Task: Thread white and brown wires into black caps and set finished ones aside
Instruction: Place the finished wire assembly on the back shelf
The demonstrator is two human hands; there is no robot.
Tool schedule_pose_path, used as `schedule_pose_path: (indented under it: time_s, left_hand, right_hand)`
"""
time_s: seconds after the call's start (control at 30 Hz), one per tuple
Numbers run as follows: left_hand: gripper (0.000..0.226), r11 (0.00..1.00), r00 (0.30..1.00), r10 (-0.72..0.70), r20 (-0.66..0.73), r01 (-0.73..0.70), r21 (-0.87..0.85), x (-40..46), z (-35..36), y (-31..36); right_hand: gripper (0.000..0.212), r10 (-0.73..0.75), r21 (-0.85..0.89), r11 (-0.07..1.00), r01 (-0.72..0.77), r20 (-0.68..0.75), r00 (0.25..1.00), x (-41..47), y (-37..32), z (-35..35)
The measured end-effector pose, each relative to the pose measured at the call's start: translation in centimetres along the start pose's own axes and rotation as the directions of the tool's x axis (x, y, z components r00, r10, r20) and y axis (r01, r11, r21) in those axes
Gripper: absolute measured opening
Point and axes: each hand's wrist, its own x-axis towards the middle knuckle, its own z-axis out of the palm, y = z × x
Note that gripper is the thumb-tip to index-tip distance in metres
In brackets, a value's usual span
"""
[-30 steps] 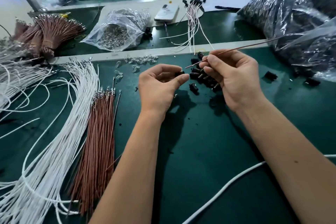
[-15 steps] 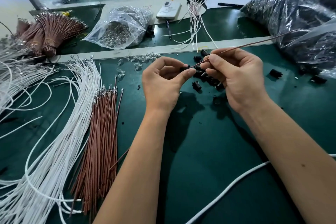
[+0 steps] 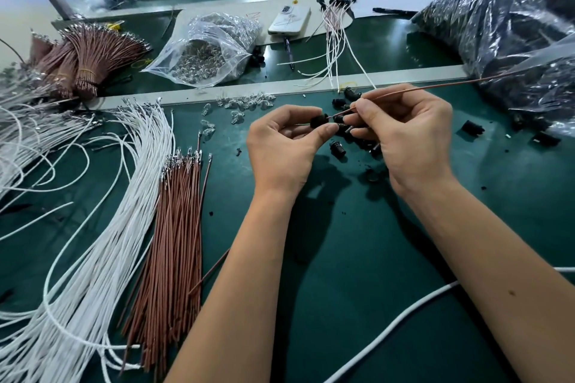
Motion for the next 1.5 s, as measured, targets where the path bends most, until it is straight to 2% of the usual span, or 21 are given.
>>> schedule_pose_path:
  time_s: [0.17, 0.43, 0.63, 0.77, 1.07, 1.33, 1.5]
  left_hand:
    - [0.023, 1.0, 0.999, -0.013, 0.031, 0.014, -0.02, 0.0, 0.0, 0.2]
    - [0.036, 0.979, 0.998, -0.055, 0.015, 0.057, -0.195, -0.2, 0.1, 0.7]
    - [0.034, 0.966, 0.997, -0.069, 0.024, 0.073, -0.249, -0.3, 0.1, 0.8]
    - [0.035, 0.972, 0.999, -0.024, 0.039, 0.033, -0.233, -0.3, 0.1, 0.8]
    - [0.033, 0.97, 0.997, -0.059, 0.049, 0.069, -0.235, -0.4, 0.2, 0.8]
    - [0.027, 0.971, 0.995, -0.069, 0.077, 0.084, -0.222, -0.4, 0.1, 0.8]
    - [0.023, 0.977, 0.995, -0.057, 0.082, 0.073, -0.2, -0.4, 0.0, 0.9]
  right_hand:
    - [0.009, 0.017, 0.04, 0.999, -0.017, -0.019, 1.0, 0.0, 0.0, 0.1]
    - [0.011, 0.117, 0.149, 0.983, -0.107, -0.06, 0.991, 0.0, 0.0, 0.1]
    - [0.011, 0.164, 0.175, 0.971, -0.16, -0.01, 0.986, 0.1, -0.1, 0.0]
    - [0.01, 0.156, 0.126, 0.981, -0.15, -0.04, 0.987, 0.4, -0.1, -0.2]
    - [0.013, 0.253, 0.224, 0.941, -0.255, 0.037, 0.967, 0.9, -0.4, -0.9]
    - [0.01, 0.192, 0.106, 0.976, -0.193, 0.018, 0.981, 0.9, -0.1, -0.9]
    - [0.01, 0.201, 0.109, 0.973, -0.203, 0.024, 0.979, 0.9, -0.1, -0.9]
